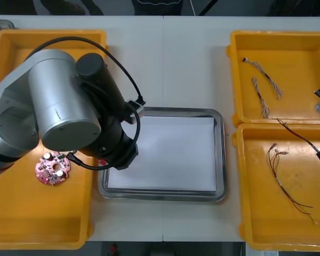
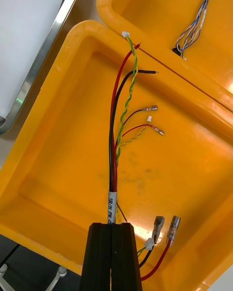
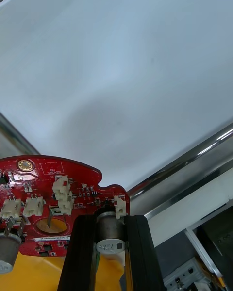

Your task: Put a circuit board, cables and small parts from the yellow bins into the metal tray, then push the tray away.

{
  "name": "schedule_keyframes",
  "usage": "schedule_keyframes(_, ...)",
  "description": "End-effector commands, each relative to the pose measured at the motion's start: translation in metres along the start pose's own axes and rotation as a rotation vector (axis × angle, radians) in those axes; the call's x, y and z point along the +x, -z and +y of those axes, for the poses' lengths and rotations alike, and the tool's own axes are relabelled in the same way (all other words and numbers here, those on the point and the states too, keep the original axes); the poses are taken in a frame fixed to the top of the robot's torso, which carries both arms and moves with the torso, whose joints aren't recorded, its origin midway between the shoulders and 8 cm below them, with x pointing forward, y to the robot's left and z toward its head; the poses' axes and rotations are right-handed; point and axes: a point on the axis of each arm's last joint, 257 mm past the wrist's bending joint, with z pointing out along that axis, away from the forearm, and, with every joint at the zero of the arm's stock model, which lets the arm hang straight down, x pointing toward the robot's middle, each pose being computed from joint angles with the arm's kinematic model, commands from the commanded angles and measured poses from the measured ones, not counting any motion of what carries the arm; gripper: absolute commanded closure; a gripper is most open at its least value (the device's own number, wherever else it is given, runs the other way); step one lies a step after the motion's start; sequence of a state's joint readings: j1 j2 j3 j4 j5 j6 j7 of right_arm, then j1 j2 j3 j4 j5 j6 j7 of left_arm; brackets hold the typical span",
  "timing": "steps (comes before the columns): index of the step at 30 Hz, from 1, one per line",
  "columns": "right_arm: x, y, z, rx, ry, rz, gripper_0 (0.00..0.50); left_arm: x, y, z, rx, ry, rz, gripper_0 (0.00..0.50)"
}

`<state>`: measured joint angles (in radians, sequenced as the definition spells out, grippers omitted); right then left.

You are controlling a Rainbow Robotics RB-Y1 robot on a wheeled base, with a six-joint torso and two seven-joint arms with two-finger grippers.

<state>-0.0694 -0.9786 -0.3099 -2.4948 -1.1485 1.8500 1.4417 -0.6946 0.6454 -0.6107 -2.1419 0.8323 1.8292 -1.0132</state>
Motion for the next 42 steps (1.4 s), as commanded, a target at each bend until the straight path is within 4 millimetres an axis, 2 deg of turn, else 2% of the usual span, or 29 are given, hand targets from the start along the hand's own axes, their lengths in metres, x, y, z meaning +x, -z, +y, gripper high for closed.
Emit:
schedule_keyframes(1, -0.001, 0.008, -0.004, 0.036, 0.018, 0.011, 0.5, -0.021, -0.002, -0.026, 0.003, 0.042, -0.05, 0.5)
schedule_keyframes(5, 0.001, 0.008, -0.004, 0.037, 0.02, 0.016, 0.5, -0.018, -0.006, -0.031, 0.006, 0.035, -0.047, 0.5)
schedule_keyframes(16, 0.002, 0.008, -0.003, 0.035, 0.021, 0.02, 0.5, -0.017, -0.046, -0.034, 0.003, 0.053, -0.031, 0.5)
schedule_keyframes(22, 0.002, 0.008, -0.003, 0.033, 0.019, 0.018, 0.5, -0.011, -0.059, -0.036, -0.002, 0.055, -0.021, 0.5)
schedule_keyframes(29, 0.002, 0.008, -0.003, 0.033, 0.021, 0.018, 0.5, -0.001, -0.068, -0.037, -0.003, 0.058, 0.003, 0.5)
schedule_keyframes(42, 0.001, 0.008, -0.002, 0.032, 0.022, 0.018, 0.5, 0.005, -0.077, -0.038, 0.006, 0.068, 0.005, 0.494)
